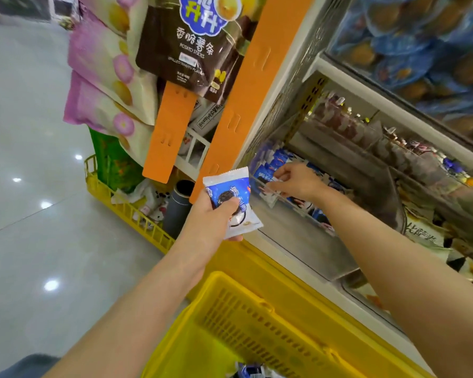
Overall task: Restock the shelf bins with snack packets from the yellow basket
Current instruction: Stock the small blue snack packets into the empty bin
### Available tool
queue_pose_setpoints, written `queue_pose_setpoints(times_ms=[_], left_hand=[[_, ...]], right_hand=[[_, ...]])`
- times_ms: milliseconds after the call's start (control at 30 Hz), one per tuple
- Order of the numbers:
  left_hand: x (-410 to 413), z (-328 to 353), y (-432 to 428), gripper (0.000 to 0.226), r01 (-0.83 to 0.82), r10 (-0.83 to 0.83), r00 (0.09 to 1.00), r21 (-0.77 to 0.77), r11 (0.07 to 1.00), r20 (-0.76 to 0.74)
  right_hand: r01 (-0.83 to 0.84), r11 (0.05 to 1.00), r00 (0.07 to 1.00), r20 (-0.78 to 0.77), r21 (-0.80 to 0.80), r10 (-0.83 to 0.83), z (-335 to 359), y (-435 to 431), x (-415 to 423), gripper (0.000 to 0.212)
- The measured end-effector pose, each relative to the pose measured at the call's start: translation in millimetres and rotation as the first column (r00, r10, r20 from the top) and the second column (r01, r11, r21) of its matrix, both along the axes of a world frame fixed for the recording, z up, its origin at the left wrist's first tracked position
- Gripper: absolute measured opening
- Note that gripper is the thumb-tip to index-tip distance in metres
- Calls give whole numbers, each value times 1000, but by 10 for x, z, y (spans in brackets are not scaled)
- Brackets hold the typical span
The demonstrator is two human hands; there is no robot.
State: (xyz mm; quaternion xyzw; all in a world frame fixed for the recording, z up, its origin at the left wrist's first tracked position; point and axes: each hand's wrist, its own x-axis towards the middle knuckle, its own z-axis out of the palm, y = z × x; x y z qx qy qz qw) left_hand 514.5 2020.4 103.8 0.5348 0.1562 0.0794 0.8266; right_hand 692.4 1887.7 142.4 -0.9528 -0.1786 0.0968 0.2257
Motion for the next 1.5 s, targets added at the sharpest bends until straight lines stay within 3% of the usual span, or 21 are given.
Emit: queue_pose_setpoints(times_ms=[100,267,367,433,500,667,733,800,900,1033,1133,1200,1333,1500], left_hand=[[17,38,-18,39,12,-13,1000,-38,999,-22],[-20,134,-73,30,29,-32,998,-44,999,-56],[-104,169,-96,28,82,-82,995,-1,997,-49],[-160,176,-115,31,118,-117,992,26,993,-44],[-211,182,-161,30,155,-154,988,49,987,-24],[-343,159,-396,25,282,-285,948,44,959,145],[-383,117,-490,22,303,-314,937,89,949,155],[-416,68,-560,21,271,-312,938,246,930,148],[-435,45,-596,18,179,-307,946,620,764,106],[-296,140,-532,43,37,-292,947,857,513,134],[-59,205,-464,42,-90,-298,933,934,345,200],[119,194,-413,41,-139,-288,935,961,241,207],[391,156,-355,37,-246,-268,928,966,76,258],[568,84,-337,34,-221,-299,925,972,76,234]], right_hand=[[-22,998,993,112,-57,28,-49,-10,16,35],[0,999,986,169,-46,8,34,-59,-90,37],[-1,988,934,352,153,-54,186,-80,-405,20],[-37,962,916,394,271,-76,275,-108,-730,11],[-85,949,940,341,302,-25,316,-158,-1067,12],[-30,957,998,-42,288,43,286,-343,-1682,27],[-14,958,999,-45,285,27,304,-426,-1790,22],[-3,958,1000,-26,287,11,315,-538,-1838,16],[32,961,999,-14,274,-29,328,-720,-1832,24],[130,940,980,105,316,-171,473,-901,-1589,27],[209,923,940,194,322,-281,560,-942,-1227,38],[244,941,926,231,235,-298,551,-930,-947,36],[203,979,954,221,26,-203,372,-865,-469,35],[72,973,992,114,-218,-48,117,-759,-141,39]])
